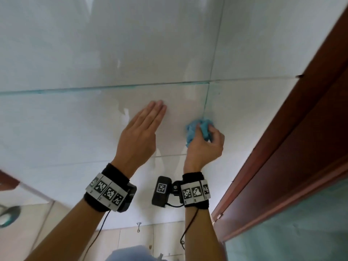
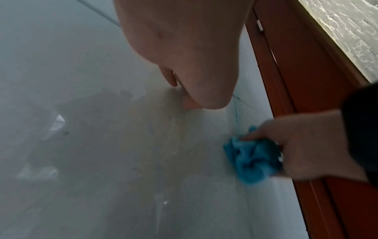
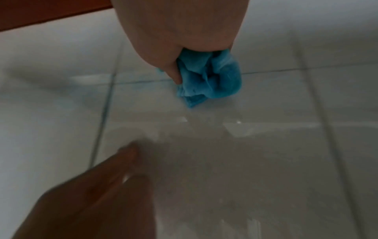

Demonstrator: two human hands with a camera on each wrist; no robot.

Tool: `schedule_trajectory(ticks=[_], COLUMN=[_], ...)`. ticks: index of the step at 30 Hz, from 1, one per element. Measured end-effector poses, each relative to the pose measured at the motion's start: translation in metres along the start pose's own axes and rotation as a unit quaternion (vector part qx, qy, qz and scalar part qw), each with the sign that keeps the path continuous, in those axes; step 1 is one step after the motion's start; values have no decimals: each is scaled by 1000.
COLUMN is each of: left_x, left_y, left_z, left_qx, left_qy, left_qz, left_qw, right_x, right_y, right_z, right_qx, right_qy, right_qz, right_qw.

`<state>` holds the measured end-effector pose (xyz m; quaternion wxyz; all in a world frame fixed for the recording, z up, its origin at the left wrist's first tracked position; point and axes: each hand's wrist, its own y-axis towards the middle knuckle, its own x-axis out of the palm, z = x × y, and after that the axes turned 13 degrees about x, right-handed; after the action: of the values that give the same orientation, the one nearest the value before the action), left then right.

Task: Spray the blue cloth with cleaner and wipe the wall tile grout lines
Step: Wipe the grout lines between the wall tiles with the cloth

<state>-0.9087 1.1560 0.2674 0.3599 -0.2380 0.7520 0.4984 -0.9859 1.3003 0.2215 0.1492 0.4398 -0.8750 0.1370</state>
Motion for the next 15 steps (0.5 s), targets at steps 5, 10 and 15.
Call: schedule_trajectory(ticks=[5,10,15], left_x=[-1,-6,-1], left_y=[0,-2,-1], left_z=[-6,-16,-16], left_qx=[15,42,40], left_qy=[8,15,11], left_qz=[2,0,14], left_qw=[1000,999,999], right_x=[24,13,38], right_y=[0,44,-3], right_z=[-46,-56,-47], right_qx=[-243,-198,-316], right_qy=[-78,3,-68], right_qz=[-42,28,-32], right_qw=[966,980,946])
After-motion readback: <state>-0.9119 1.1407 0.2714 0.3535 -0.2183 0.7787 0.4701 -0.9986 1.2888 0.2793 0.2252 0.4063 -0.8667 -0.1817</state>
